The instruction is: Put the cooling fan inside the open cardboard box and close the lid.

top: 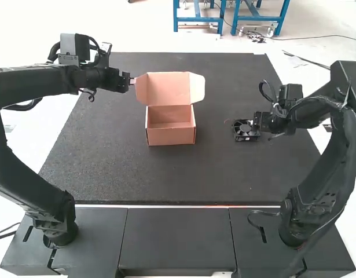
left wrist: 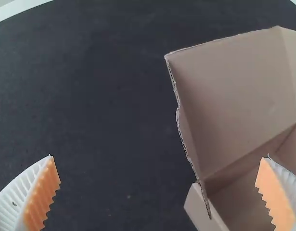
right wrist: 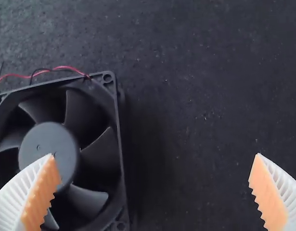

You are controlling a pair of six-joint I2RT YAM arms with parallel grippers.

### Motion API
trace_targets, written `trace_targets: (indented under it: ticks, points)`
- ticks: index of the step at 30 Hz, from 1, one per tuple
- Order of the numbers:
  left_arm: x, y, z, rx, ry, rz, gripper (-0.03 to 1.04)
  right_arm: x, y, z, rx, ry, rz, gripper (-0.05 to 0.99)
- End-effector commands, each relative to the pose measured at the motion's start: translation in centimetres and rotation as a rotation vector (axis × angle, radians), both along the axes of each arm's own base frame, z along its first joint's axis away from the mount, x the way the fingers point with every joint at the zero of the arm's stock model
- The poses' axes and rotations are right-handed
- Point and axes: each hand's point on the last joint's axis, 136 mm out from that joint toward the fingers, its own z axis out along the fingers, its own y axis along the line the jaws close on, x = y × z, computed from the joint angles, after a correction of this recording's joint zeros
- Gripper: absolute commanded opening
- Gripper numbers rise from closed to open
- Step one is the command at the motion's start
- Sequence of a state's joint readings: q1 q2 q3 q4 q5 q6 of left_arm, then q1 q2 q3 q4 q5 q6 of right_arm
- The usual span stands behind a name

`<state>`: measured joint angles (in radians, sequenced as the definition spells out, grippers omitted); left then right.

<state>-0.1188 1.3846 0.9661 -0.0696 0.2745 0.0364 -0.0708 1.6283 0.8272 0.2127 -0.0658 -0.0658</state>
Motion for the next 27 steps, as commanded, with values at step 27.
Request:
trace_targets:
  ticks: [27]
  points:
    - [-0.4,-0.4,5.6,-0.028,-0.117,-0.016,0.96,-0.2,-1.1,-5.8,-0.111,0.249,0.139,0.9]
